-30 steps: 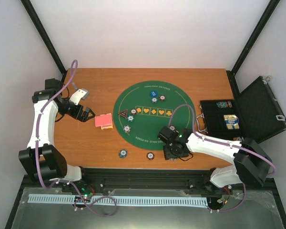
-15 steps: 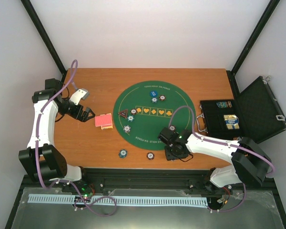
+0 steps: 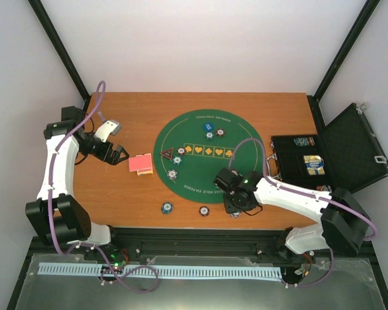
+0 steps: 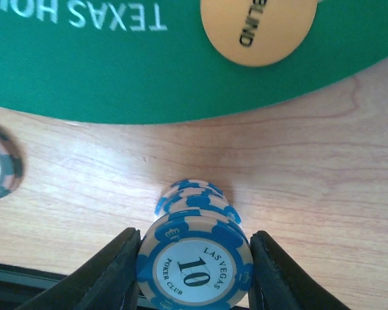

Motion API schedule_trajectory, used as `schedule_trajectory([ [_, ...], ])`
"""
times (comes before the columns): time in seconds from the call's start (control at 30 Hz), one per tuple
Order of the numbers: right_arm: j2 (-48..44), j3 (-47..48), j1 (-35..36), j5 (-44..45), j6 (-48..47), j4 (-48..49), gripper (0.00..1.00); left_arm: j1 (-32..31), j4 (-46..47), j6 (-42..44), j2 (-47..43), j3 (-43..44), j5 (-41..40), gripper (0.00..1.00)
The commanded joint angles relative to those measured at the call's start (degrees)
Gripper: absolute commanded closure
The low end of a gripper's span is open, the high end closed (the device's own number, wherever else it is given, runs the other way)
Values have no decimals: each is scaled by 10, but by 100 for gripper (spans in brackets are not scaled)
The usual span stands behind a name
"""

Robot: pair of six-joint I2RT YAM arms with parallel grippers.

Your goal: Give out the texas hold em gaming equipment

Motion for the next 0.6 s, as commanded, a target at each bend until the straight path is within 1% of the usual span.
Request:
schedule_trajectory([
  [0.0, -22, 48, -8, 24, -16, -40, 62, 2, -4, -5, 1, 17, 10, 0],
  [0.13, -9, 116, -47, 32, -60, -57, 62, 3, -5, -8, 4, 19, 13, 0],
  [0.27, 49, 209, -119, 34, -134, -53, 62, 3, -7, -13, 10, 23, 12, 0],
  [0.43, 167, 337, -221, 13, -203, -26, 63, 3, -5, -14, 9, 21, 10, 0],
  [0.57, 304, 460, -278, -11, -229, -20, 64, 3, -4, -16, 17, 26, 9, 0],
])
